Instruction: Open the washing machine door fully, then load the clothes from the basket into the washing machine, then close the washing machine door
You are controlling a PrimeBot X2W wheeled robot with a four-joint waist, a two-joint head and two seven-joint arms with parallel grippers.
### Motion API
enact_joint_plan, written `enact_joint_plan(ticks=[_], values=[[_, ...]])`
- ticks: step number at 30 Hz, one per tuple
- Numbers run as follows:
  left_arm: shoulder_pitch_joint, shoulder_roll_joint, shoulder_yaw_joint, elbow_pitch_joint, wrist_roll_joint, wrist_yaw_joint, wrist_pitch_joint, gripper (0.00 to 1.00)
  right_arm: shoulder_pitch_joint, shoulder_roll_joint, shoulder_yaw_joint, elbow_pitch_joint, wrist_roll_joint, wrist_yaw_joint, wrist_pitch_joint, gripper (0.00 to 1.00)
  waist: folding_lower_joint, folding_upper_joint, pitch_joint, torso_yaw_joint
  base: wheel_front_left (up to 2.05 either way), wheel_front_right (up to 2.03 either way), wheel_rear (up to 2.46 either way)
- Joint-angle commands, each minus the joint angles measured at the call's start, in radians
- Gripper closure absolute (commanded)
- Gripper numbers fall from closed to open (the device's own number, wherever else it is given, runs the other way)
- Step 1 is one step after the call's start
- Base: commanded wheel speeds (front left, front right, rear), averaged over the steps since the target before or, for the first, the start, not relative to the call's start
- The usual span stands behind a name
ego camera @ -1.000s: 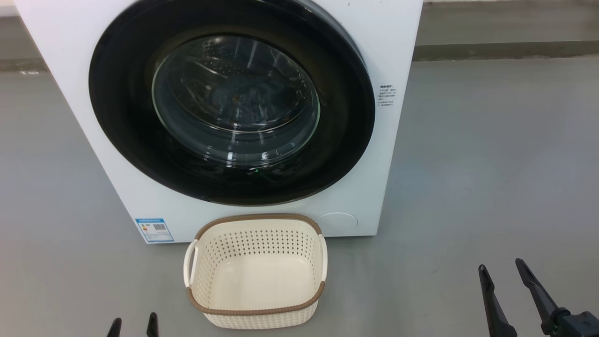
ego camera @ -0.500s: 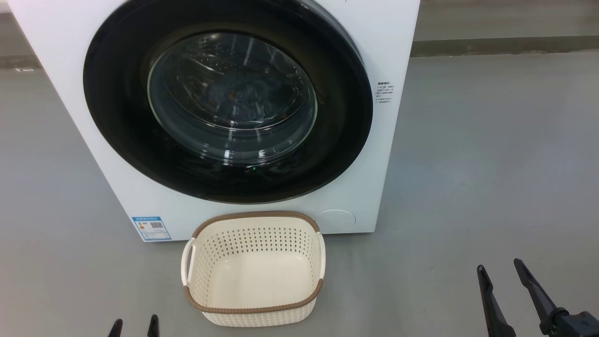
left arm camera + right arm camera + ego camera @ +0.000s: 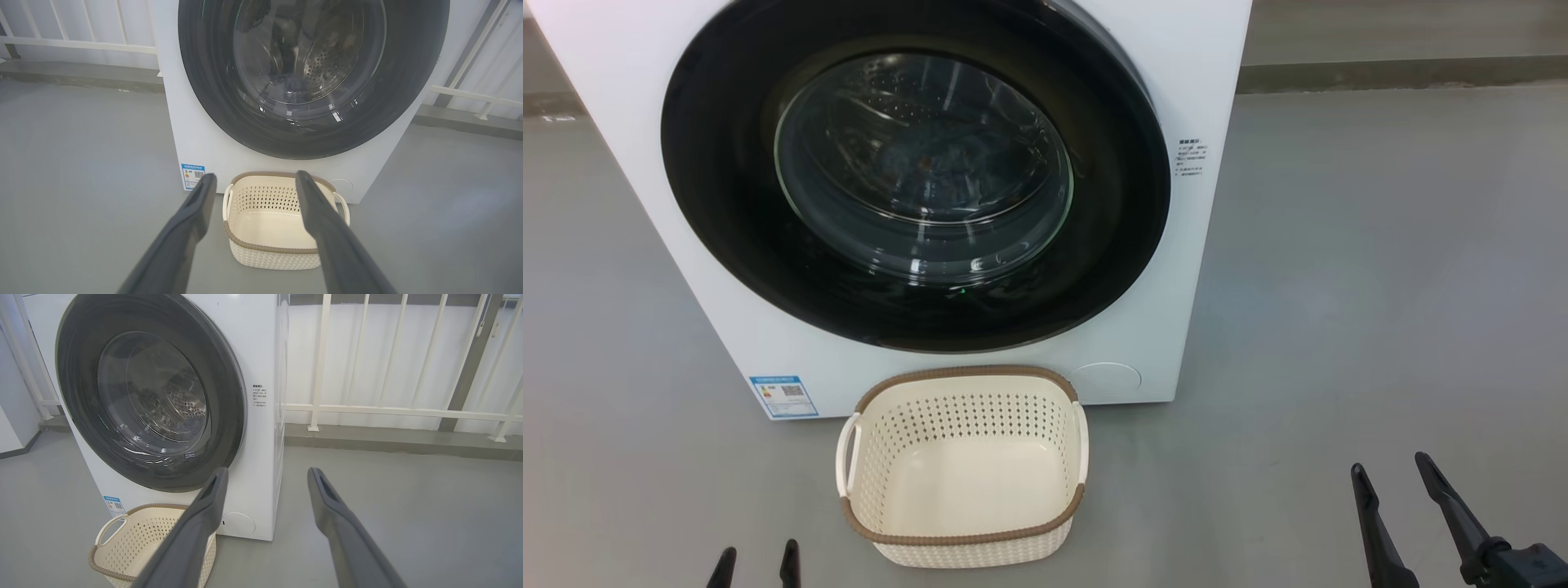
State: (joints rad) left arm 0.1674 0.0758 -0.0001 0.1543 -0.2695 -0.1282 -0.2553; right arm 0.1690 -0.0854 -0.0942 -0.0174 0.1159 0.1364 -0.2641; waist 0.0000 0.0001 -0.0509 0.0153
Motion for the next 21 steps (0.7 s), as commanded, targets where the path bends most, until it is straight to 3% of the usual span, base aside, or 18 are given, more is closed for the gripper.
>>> enact_joint_plan(ticks=[1, 21], values=[[-0.05, 0.011, 0.029, -0.02, -0.003, -0.002, -0.006, 0.0, -0.023, -0.01, 0.028, -0.02, -0.002, -0.006, 0.002, 0.0, 0.0, -0.0001, 0.0, 0.0, 0.0, 0.0, 0.0], [-0.055, 0.006, 0.037, -0.015, -0.002, -0.002, -0.006, 0.0, -0.026, -0.011, 0.029, -0.018, -0.001, -0.006, 0.002, 0.0, 0.0, -0.0001, 0.0, 0.008, 0.0, 0.0, 0.0]])
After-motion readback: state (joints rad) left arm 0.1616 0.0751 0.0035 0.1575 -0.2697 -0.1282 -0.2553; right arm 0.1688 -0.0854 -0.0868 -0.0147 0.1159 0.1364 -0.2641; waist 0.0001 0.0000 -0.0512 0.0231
